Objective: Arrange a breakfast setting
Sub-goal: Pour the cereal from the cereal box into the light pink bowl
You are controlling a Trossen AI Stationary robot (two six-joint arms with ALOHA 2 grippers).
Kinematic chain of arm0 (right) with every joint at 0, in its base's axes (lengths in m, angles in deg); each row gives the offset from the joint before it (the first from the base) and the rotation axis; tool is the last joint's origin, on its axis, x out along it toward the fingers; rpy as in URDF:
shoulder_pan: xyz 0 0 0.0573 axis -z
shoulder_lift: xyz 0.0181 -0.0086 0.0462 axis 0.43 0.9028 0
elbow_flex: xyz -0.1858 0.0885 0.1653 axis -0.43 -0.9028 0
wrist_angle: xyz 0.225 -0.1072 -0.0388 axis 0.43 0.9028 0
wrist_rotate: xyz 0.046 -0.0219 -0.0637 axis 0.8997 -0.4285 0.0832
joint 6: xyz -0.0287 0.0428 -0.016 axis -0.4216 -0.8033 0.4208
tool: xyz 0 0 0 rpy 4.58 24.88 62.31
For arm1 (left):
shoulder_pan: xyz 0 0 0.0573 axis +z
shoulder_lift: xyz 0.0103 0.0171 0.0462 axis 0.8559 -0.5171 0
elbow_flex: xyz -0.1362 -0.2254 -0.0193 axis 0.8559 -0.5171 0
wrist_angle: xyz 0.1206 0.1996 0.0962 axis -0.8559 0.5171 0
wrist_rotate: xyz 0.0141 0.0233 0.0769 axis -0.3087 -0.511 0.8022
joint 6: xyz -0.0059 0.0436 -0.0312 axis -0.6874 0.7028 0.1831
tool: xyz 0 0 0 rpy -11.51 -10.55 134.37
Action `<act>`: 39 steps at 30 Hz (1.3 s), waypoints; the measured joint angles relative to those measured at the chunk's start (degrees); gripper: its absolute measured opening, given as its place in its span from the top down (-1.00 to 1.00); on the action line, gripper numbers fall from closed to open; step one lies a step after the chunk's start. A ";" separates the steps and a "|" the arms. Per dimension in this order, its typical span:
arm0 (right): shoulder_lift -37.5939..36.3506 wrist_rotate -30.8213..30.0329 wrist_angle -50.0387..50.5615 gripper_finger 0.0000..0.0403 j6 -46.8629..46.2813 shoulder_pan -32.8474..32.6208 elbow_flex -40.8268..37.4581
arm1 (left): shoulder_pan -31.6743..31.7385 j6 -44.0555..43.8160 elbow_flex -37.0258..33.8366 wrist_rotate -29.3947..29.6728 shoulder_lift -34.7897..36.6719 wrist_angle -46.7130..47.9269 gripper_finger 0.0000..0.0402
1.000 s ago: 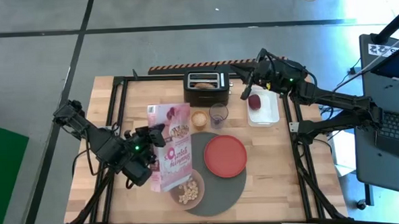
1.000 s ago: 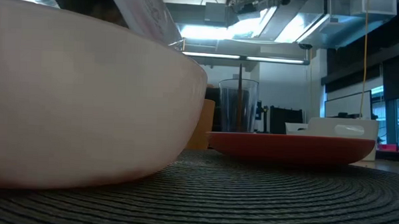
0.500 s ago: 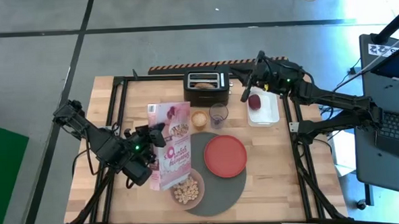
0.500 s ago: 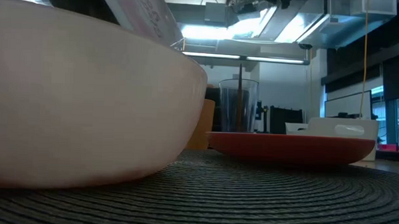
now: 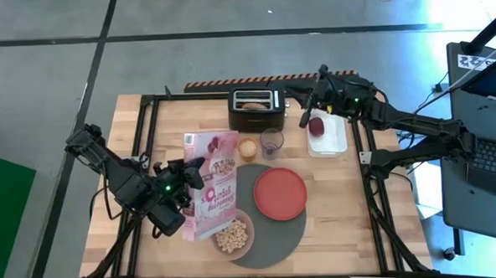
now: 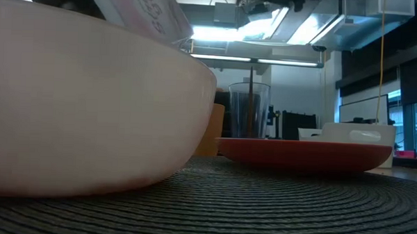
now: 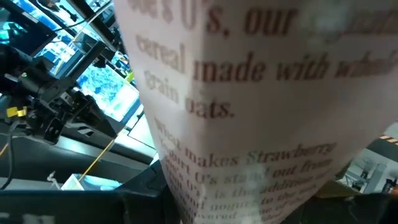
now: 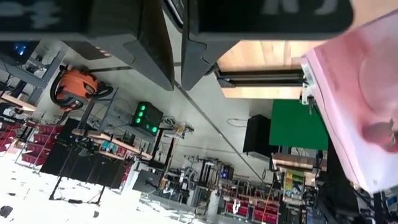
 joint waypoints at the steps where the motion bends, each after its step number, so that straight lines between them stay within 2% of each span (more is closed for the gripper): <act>1: 0.00 0.00 0.46 0.83 0.02 0.00 0.00 | 0.00 0.07 0.00 0.12 0.00 -0.02 0.21; 16: 0.00 -0.02 1.33 0.83 0.02 0.00 0.00 | 0.04 5.90 0.00 1.27 -0.01 -4.85 0.21; 21: 0.02 -0.02 1.48 0.83 0.04 0.02 0.00 | 0.04 7.10 0.00 4.93 0.00 -4.81 0.21; 39: 0.00 -0.67 1.56 0.83 0.06 0.04 0.00 | -0.39 8.17 0.01 0.35 -0.16 -5.40 0.21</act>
